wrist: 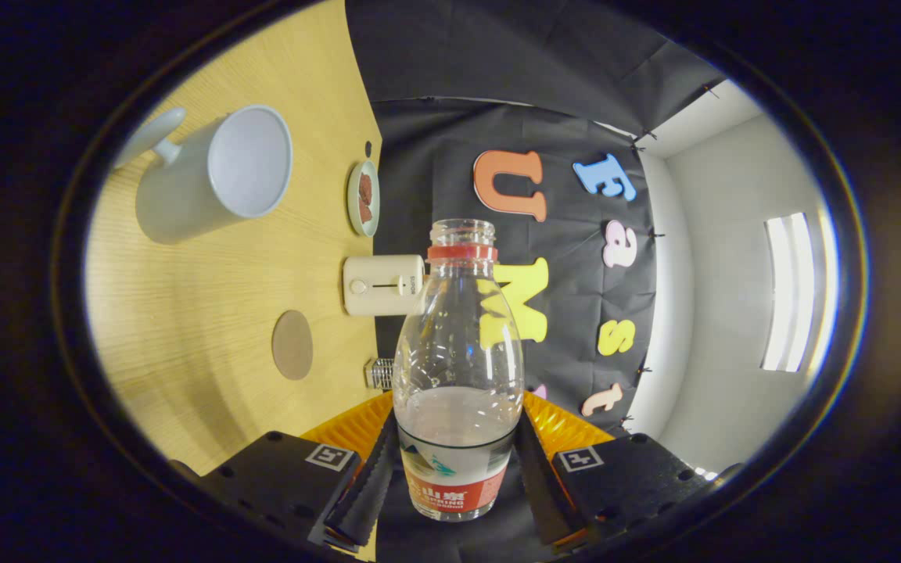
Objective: Take the bottle from table, then pour the juice into the cup, finally place the bottle on the coaster
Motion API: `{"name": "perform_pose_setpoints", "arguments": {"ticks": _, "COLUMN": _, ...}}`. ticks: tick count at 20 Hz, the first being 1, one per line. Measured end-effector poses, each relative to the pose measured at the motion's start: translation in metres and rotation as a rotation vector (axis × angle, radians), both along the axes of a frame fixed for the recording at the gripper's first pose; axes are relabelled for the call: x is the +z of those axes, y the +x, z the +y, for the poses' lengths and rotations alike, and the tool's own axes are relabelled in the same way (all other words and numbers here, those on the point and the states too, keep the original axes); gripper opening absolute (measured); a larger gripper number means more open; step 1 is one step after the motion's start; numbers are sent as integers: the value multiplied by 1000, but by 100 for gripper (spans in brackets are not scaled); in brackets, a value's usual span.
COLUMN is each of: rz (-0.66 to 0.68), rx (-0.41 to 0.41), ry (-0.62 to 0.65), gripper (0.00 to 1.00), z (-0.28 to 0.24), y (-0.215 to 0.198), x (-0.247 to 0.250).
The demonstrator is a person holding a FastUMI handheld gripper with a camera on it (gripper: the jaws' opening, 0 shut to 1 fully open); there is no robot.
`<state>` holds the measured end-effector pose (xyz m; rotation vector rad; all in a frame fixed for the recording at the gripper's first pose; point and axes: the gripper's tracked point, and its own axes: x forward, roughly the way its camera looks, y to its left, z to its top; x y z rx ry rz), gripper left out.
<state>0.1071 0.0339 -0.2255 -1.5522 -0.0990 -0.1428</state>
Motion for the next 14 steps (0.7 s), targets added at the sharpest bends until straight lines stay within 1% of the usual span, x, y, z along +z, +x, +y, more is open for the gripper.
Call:
{"name": "perform_pose_setpoints", "arguments": {"ticks": 5, "rz": -25, "rx": 3, "ry": -96, "gripper": 80, "z": 10, "y": -9, "x": 4}}
{"name": "perform_pose_setpoints", "arguments": {"ticks": 14, "rz": -55, "rx": 13, "ry": -149, "gripper": 80, "z": 16, "y": -10, "x": 11}}
